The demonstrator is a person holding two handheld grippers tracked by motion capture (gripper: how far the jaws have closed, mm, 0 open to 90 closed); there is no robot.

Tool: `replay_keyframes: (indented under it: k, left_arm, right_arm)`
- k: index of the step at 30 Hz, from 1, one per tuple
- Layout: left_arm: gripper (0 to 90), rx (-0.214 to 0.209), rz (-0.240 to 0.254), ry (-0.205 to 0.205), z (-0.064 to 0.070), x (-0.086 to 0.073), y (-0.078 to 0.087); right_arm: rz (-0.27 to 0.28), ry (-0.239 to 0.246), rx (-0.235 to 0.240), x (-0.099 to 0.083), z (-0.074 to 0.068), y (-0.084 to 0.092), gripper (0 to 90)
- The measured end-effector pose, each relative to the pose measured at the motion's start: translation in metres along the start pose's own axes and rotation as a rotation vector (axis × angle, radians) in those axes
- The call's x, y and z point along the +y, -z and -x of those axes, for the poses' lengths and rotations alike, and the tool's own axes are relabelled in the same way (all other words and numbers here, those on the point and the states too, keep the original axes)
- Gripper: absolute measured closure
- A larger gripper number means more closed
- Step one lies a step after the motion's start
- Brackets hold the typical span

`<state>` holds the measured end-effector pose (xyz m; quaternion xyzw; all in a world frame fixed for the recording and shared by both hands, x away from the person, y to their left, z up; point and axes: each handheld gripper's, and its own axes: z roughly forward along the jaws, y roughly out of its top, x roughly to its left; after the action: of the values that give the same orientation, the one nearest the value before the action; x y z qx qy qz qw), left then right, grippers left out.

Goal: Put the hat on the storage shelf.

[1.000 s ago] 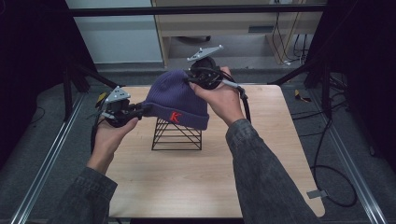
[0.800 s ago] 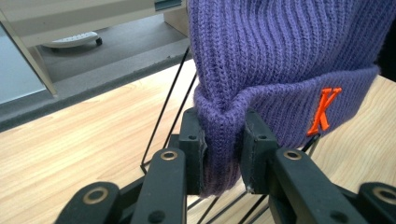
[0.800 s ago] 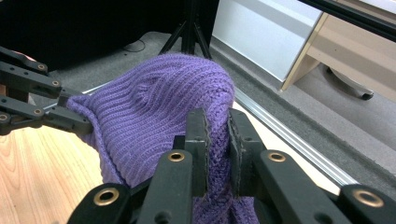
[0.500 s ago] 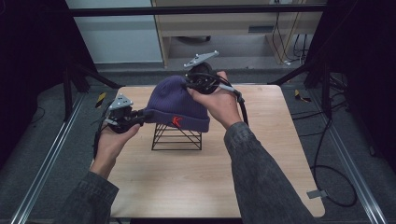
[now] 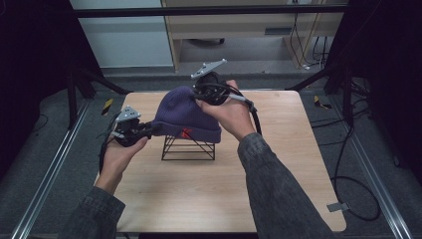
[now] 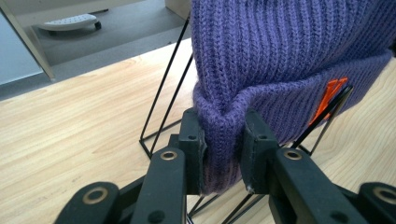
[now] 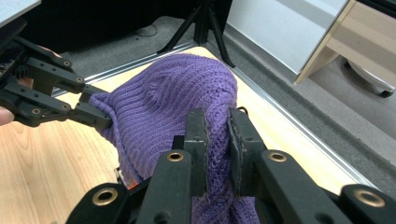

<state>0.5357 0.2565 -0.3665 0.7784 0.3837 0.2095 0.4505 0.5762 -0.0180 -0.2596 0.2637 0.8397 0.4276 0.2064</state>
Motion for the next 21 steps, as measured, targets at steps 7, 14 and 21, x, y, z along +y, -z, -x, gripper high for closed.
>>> replay_keyframes:
  k: [7,14,21]
  left_arm:
    - [72.3,-0.014,-0.012,0.024,-0.001,-0.013,-0.006]
    - [71.9,-0.013,-0.025,0.027,-0.002,-0.021,-0.009]
    - [71.2,-0.014,-0.033,0.033,-0.004,-0.027,-0.01]
  right_arm:
    - [-0.024,0.013,0.021,-0.008,-0.004,-0.007,79.3]
    - [-0.03,0.012,0.038,-0.013,-0.009,-0.01,79.3]
    - [-0.038,0.017,0.052,-0.014,-0.012,-0.013,79.3]
